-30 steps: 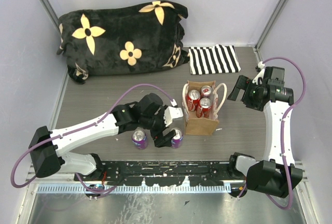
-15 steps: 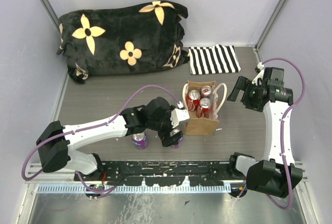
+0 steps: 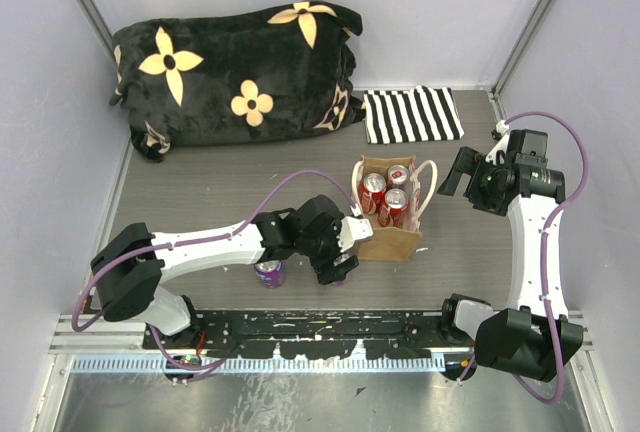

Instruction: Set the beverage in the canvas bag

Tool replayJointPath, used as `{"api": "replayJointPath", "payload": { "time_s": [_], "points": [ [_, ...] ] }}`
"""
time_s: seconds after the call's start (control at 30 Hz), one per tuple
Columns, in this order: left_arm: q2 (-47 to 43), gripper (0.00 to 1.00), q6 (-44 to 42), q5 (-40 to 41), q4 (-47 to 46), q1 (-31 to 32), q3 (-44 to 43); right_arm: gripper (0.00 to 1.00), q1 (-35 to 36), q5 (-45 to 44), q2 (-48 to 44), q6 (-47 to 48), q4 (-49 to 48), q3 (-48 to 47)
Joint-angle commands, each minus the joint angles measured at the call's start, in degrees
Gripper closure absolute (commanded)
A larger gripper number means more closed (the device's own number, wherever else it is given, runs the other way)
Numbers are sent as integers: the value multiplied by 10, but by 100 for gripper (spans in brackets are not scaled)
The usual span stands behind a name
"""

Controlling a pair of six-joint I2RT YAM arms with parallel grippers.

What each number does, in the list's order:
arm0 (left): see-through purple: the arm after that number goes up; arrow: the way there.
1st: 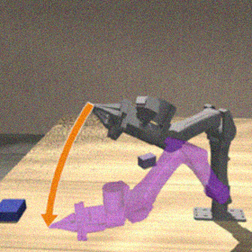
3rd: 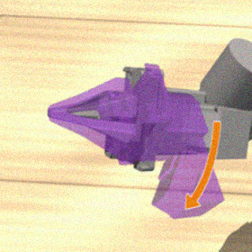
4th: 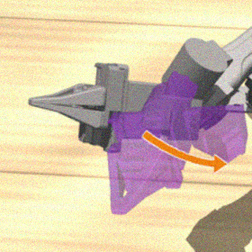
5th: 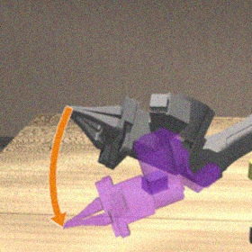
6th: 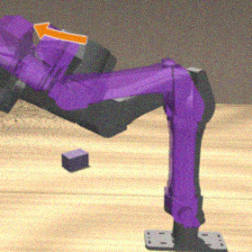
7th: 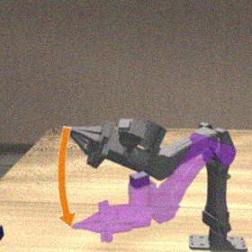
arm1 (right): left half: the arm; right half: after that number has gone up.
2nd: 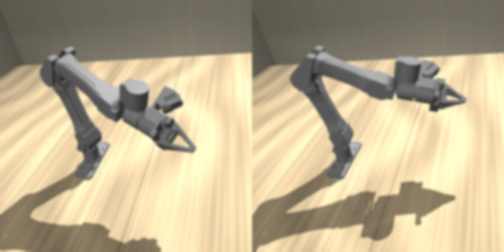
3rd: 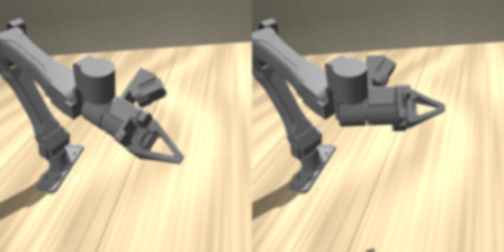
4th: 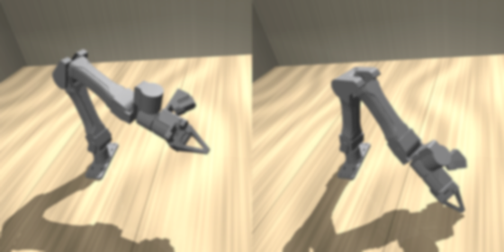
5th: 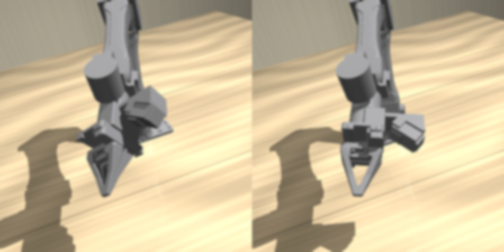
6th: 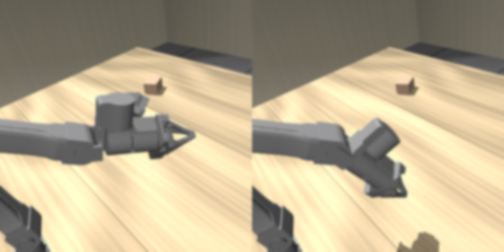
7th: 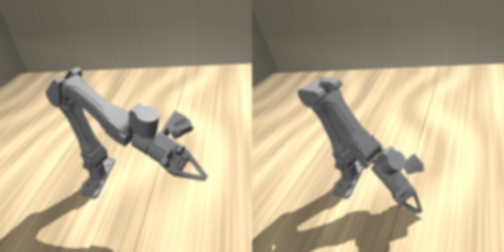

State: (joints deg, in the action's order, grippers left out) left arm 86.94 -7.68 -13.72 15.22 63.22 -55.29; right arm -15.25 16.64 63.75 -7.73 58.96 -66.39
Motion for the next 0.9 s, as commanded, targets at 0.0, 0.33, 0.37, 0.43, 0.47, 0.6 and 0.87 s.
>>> {"api": "replayJointPath", "payload": {
  "time_s": [0.0,0.33,0.37,0.43,0.47,0.6,0.87],
  "points": [
    [6,19,1,9,-26,4,-3,0,-3,4,-8,0,-5,-10],
    [-38,91,3,36,35,-19,-16,0,-3,6,-12,0,-9,2],
    [-50,92,4,36,46,-33,-18,0,-3,6,-13,0,-9,2],
    [-66,94,3,28,63,-72,-22,0,-3,6,-13,1,-9,3],
    [-73,94,-2,25,70,-93,-25,0,-3,7,-14,1,-10,4],
    [-63,97,-54,13,74,-192,-61,0,-3,12,-14,-2,-16,10],
    [155,98,-43,10,94,-319,-410,0,-2,21,-17,-5,-19,15]
  ]
}}
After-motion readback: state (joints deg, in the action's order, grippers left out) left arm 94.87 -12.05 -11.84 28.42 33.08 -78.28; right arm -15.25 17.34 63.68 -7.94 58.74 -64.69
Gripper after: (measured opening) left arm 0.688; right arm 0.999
